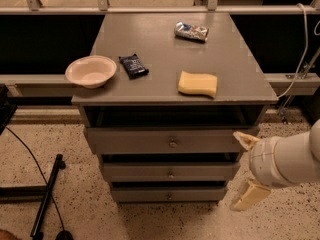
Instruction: Open middle drawer
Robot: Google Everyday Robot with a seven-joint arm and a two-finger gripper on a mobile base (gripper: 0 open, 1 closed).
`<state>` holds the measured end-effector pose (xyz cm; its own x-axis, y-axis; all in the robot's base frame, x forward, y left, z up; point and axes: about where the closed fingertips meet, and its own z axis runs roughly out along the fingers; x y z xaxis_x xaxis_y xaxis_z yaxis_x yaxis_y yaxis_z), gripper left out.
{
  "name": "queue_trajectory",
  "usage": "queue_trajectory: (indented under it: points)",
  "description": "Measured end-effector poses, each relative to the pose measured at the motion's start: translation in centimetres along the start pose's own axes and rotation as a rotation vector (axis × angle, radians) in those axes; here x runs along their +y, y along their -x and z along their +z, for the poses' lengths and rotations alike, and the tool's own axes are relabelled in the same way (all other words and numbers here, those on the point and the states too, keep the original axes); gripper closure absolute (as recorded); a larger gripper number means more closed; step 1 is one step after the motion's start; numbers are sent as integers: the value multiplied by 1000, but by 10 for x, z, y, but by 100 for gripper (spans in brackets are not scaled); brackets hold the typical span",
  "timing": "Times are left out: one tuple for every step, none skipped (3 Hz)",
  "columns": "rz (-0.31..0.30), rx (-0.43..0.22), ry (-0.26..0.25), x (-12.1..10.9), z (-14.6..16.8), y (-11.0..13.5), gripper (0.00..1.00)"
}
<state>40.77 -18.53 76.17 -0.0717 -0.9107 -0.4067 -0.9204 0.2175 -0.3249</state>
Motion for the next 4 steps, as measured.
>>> queue_trajectory:
  points:
    - [-77, -1, -79, -17, -1, -1, 0]
    - [-110, 61, -70, -13, 9, 3, 0]
    - [-142, 151, -41, 5, 46, -13, 0]
    - [-186, 231, -39, 30, 83, -46, 0]
